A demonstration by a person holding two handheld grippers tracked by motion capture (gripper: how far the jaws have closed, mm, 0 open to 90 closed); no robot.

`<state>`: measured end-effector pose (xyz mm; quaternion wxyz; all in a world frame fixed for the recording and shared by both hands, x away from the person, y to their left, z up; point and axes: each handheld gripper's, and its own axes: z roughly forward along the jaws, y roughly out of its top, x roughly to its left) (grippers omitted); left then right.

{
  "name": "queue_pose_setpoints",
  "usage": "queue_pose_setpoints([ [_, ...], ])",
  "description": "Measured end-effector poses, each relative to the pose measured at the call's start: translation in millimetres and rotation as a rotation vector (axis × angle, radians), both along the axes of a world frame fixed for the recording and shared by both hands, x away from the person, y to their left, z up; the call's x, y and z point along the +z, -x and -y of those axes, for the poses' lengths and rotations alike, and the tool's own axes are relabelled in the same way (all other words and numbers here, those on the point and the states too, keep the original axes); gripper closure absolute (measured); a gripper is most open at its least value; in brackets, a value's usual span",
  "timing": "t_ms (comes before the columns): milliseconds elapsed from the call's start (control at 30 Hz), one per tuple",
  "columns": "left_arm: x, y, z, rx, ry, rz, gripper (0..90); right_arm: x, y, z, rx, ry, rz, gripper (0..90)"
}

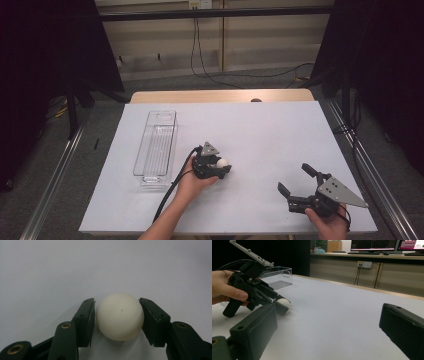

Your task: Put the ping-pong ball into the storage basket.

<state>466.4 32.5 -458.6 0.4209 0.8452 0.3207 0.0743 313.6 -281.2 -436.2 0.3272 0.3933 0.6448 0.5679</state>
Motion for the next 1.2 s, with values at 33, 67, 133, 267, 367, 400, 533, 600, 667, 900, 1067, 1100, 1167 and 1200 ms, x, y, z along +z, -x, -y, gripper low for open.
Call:
queue_pose_setpoints([
  [33,0.4,-0.6,-0.9,-0.010,-0.010,-0.001,48.3,0.1,0.1,0.0,0.002,-0.001,-0.002,1.0],
  [67,0.4,-0.6,-0.9,-0.010,-0.010,-0.001,48.8,0.1,0.1,0.0,0.002,-0.001,-0.002,1.0],
  [133,0.1,-0.2,-0.2,-0.007,-0.010,0.000,49.7,-0.3,-0.5,0.4,0.000,-0.005,-0.003,1.0],
  [267,0.1,0.7,0.5,-0.002,-0.004,-0.003,50.9,0.3,0.0,0.7,0.007,-0.002,-0.004,1.0],
  [367,0.7,1.0,0.2,-0.004,-0.006,-0.010,51.0,0.2,-0.1,0.9,0.006,-0.001,-0.003,1.0],
  [400,1.0,1.3,0.1,-0.004,-0.012,-0.009,51.0,0.1,-0.3,0.8,0.002,-0.001,-0.001,1.0],
  [533,1.3,1.6,-0.3,-0.014,-0.012,-0.008,51.0,0.2,-0.3,0.7,0.004,0.000,-0.003,1.0],
  [600,2.5,2.2,-0.8,-0.016,-0.020,-0.017,51.1,0.0,-0.4,0.3,0.004,-0.002,-0.004,1.0],
  [667,2.9,2.4,-1.0,-0.007,-0.002,-0.014,51.1,0.0,-0.5,0.1,0.003,-0.002,-0.004,1.0],
  [900,6.8,2.2,-4.6,-0.002,-0.010,-0.026,51.1,-0.1,-0.8,0.2,0.004,-0.003,-0.002,1.0],
  [1067,10.1,1.6,-7.6,0.000,0.001,-0.022,51.1,-0.2,-0.9,-0.1,0.007,0.002,-0.005,1.0],
  [1100,10.4,1.5,-8.1,-0.003,0.002,-0.021,51.1,-0.3,-0.9,-0.2,0.008,0.001,-0.006,1.1],
  [1167,10.3,1.1,-8.5,-0.013,0.013,-0.022,51.0,-0.2,-0.8,-0.5,0.004,-0.003,-0.006,1.0],
  [1200,11.8,1.7,-8.4,-0.010,0.005,-0.023,51.0,-0.2,-0.8,-0.5,0.004,-0.003,-0.006,1.0],
])
